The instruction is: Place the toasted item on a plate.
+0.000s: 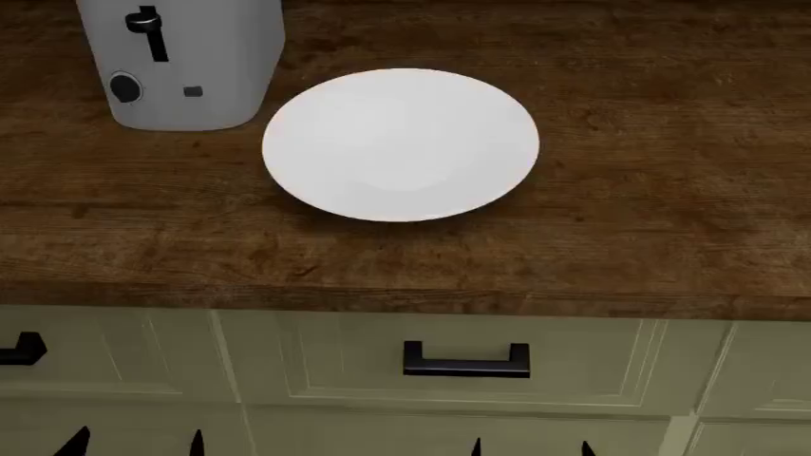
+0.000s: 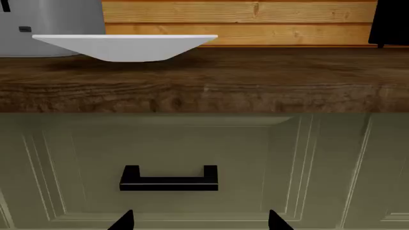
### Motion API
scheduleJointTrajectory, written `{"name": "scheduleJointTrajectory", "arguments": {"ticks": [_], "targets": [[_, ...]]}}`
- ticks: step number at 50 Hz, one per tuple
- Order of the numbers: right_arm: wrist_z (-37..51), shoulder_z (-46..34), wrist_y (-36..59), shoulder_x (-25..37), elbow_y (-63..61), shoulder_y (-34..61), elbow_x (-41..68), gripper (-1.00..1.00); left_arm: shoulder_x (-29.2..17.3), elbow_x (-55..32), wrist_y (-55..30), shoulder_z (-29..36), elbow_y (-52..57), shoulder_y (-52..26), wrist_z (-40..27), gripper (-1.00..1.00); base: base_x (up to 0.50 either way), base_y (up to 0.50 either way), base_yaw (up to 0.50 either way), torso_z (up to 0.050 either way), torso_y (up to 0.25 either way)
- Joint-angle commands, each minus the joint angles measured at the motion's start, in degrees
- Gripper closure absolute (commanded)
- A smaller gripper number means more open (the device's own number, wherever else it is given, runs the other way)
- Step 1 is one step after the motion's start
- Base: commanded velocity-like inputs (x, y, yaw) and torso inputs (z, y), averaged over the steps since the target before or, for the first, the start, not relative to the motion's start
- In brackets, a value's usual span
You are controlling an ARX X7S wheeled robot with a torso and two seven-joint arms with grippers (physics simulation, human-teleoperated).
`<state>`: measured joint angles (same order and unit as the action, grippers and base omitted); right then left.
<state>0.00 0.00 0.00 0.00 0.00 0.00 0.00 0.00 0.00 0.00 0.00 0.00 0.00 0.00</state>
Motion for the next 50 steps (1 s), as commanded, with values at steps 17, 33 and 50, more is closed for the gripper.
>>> {"name": "scheduleJointTrajectory", "arguments": {"ticks": [17, 33, 50], "targets": [[4.37, -4.72, 2.42, 3.17, -1.93, 0.41, 0.69, -1.00, -3.70, -1.12, -2.66, 4.52, 1.70, -0.27, -5.57, -1.00, 0.00, 0.00, 0.00, 0.006, 0.000], [6.62, -6.59, 6.43, 4.58, -6.02, 0.01, 0.60, -1.00, -5.38, -0.41, -5.58, 6.15, 7.20, 0.64, -7.66, -1.00, 0.00, 0.00, 0.00, 0.050, 0.001], [9.43, -8.71, 13.56, 6.85, -17.74, -1.56, -2.25, -1.00, -7.37, -0.74, -10.33, 6.88, 17.86, 2.74, -9.22, -1.00, 0.00, 0.21, 0.00, 0.050, 0.009]]}}
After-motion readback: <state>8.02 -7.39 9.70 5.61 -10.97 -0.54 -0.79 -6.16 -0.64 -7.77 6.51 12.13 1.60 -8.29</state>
